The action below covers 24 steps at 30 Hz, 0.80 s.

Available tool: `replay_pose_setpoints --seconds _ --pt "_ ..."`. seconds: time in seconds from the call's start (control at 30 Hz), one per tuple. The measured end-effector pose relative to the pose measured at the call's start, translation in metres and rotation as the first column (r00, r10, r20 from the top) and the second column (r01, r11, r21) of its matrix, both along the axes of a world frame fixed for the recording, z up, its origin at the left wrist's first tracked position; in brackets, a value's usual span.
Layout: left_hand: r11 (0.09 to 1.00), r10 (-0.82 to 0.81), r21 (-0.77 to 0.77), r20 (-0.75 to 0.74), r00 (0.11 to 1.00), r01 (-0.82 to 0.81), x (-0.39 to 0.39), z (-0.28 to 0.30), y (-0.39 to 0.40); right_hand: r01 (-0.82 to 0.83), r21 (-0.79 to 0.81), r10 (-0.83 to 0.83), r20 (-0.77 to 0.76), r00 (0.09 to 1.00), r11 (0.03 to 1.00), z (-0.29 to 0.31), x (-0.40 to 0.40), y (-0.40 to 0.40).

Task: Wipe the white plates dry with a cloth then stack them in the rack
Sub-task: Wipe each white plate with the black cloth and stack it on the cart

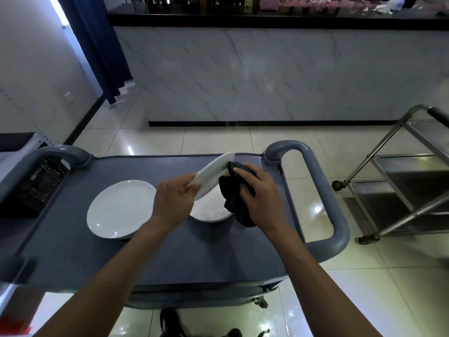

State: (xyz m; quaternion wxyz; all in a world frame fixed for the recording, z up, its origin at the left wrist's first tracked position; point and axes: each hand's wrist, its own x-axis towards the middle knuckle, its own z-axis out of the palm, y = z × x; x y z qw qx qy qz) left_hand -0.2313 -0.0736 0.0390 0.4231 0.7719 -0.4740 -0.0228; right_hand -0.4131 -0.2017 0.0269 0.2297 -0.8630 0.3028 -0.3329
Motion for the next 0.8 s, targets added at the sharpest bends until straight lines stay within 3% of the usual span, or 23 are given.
replay_pose_setpoints --seconds 0.1,0.27,0.47,0.8 --pt "0.997 -0.035 0.08 0.264 0.964 0.014 0.004 -0.002 -0.004 0.004 0.031 -0.005 0.014 1.0 1.0 -0.003 -0.001 0.002" --pt "0.974 -0.114 0.225 0.441 0.89 0.013 0.005 -0.011 -0.012 0.014 0.061 -0.016 0.032 0.999 0.998 -0.009 -0.01 0.002" --pt "0.947 -0.212 0.318 0.531 0.82 0.039 0.002 -0.023 -0.017 0.047 0.103 -0.048 0.01 0.999 0.994 -0.014 -0.021 0.004" --pt "0.896 -0.279 0.443 0.522 0.806 0.024 -0.003 -0.055 -0.015 0.058 0.11 -0.052 -0.054 0.997 0.992 -0.019 -0.027 0.01"
